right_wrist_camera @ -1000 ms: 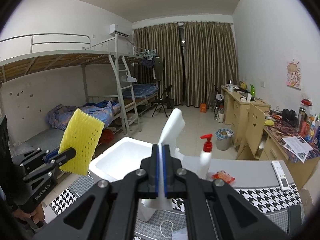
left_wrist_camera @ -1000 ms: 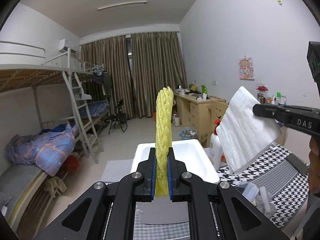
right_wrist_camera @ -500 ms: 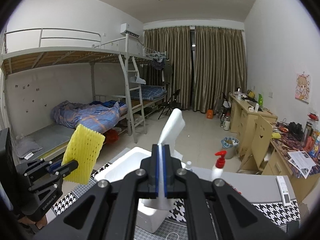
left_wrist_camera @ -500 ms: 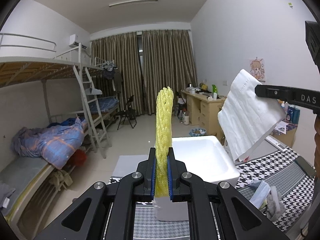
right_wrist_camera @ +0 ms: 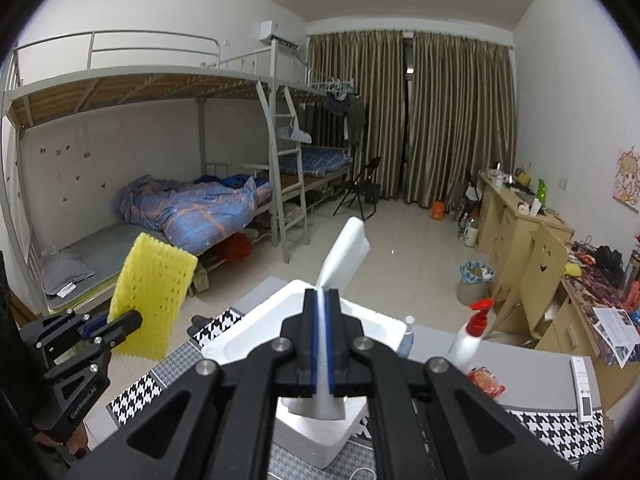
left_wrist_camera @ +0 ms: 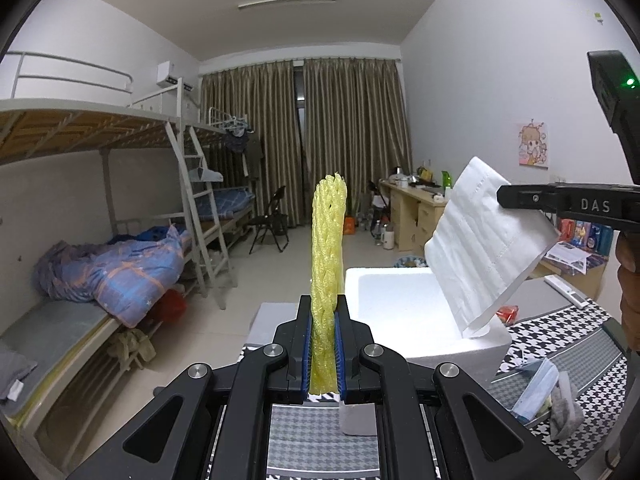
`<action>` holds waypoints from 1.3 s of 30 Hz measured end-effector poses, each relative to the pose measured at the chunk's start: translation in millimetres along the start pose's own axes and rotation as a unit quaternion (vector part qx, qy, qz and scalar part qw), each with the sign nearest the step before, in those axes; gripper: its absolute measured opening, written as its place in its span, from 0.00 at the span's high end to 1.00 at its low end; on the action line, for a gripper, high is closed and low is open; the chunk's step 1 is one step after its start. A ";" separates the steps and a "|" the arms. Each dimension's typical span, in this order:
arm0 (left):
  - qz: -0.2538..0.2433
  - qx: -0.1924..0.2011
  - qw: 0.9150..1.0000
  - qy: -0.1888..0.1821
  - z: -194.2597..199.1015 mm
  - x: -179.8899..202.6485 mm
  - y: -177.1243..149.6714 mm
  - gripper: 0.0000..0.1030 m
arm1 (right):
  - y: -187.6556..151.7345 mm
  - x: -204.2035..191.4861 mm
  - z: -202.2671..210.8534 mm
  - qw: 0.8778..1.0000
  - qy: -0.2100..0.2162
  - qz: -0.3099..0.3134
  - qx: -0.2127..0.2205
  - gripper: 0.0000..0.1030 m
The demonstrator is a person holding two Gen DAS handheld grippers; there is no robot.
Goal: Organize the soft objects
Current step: 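Lift the yellow sleeve with the left gripper while the right gripper carries the paper towel over the foam box, then open the right gripper to drop the paper towel into the foam box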
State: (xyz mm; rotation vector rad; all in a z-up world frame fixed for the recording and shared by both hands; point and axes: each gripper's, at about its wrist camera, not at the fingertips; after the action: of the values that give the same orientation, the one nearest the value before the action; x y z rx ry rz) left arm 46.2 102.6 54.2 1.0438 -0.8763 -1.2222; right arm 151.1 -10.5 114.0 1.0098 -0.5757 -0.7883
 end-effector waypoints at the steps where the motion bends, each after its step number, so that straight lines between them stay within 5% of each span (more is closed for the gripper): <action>1: 0.001 -0.001 1.000 0.002 0.0 -1.1 -0.3 0.90 | -0.1 -0.2 -4.2 1.000 0.005 -0.001 -0.008 0.95; 32: 0.015 -0.014 1.000 0.011 -12.4 -20.6 -1.5 0.90 | -17.7 -14.2 -90.8 0.987 0.040 0.018 -0.154 0.94; 35: 0.014 -0.015 1.000 0.011 -14.1 -20.0 -0.9 0.90 | -21.2 -18.4 -97.5 0.985 0.036 0.034 -0.168 0.71; 37: 0.014 -0.015 1.000 0.012 -14.3 -20.2 -0.4 0.90 | -23.0 -19.0 -97.4 0.985 0.029 0.037 -0.164 0.25; 39: 0.014 -0.016 1.000 0.010 -14.4 -20.8 -0.4 0.90 | -23.0 -17.2 -93.7 0.988 0.027 0.037 -0.147 0.17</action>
State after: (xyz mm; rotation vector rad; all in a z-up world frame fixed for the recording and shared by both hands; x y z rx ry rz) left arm 56.4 125.3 49.8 1.0141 -0.8509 -1.1964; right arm 203.2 44.7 52.0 0.7322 -0.4333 -0.7518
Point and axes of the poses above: each gripper's, at about its wrist camera, not at the fingertips, and z roughly against the way its jaws point, x to its right, y to its top, and after that the axes turned 5 degrees about -y, right-handed
